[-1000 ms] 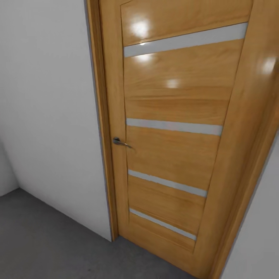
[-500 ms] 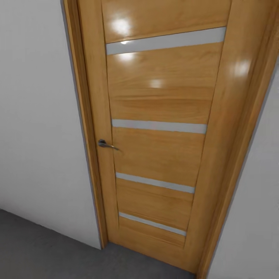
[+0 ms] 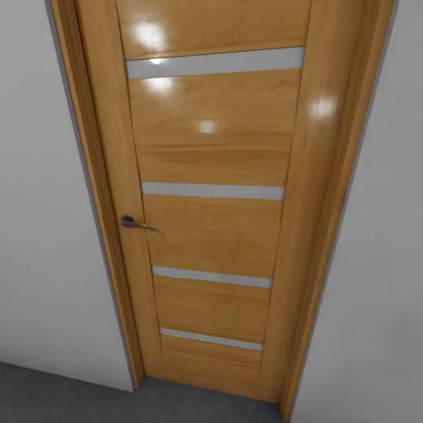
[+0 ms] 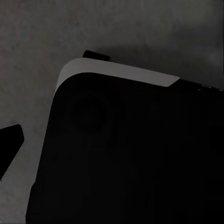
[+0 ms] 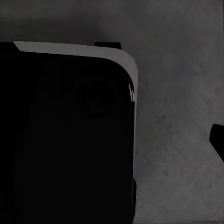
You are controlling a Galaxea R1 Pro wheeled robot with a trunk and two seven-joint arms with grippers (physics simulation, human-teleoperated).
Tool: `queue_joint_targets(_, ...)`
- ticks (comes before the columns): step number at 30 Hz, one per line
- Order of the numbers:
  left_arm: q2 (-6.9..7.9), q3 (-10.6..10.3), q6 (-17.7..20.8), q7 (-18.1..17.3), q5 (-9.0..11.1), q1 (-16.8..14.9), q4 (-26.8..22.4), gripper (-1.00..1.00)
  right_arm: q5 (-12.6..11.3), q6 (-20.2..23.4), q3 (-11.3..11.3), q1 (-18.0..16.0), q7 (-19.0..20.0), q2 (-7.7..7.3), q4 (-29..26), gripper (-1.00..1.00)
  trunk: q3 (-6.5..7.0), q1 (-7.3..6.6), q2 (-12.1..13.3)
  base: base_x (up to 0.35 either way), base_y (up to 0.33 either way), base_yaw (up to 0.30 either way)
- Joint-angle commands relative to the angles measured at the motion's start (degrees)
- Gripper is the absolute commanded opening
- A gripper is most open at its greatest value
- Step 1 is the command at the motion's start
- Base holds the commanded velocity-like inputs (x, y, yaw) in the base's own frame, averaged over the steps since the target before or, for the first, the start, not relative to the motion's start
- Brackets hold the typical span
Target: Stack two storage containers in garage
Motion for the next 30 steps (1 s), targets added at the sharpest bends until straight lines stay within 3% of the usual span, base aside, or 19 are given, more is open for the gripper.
queue_joint_targets(1, -0.02, 0.00, -0.13, 0.02, 0.59, 0.00, -0.01, 1.00, 0.10, -0.13, -0.07, -0.01, 0.08, -0.01, -0.02, 1.00, -0.05, 0.00, -0.03, 0.002, 0.004, -0.288)
queue_joint_targets(6, -0.01, -0.01, -0.13, 0.02, 0.59, 0.00, -0.05, 1.00, 0.10, -0.15, -0.07, -0.01, 0.09, -0.01, -0.02, 1.00, -0.05, 0.00, -0.03, 0.001, 0.001, -0.255)
queue_joint_targets(15, 0.00, 0.01, -0.13, 0.02, 0.59, 0.00, -0.05, 1.00, 0.49, -0.29, 0.01, -0.01, 0.09, -0.01, -0.02, 1.00, -0.05, 0.00, -0.03, 0.000, 0.025, -0.047)
queue_joint_targets(30, 0.07, 0.01, -0.13, 0.04, 0.59, 0.00, -0.02, 1.00, 0.84, 0.00, 0.19, -0.01, 0.13, -0.01, -0.02, 1.00, -0.05, 0.00, -0.03, 0.000, 0.288, -0.002)
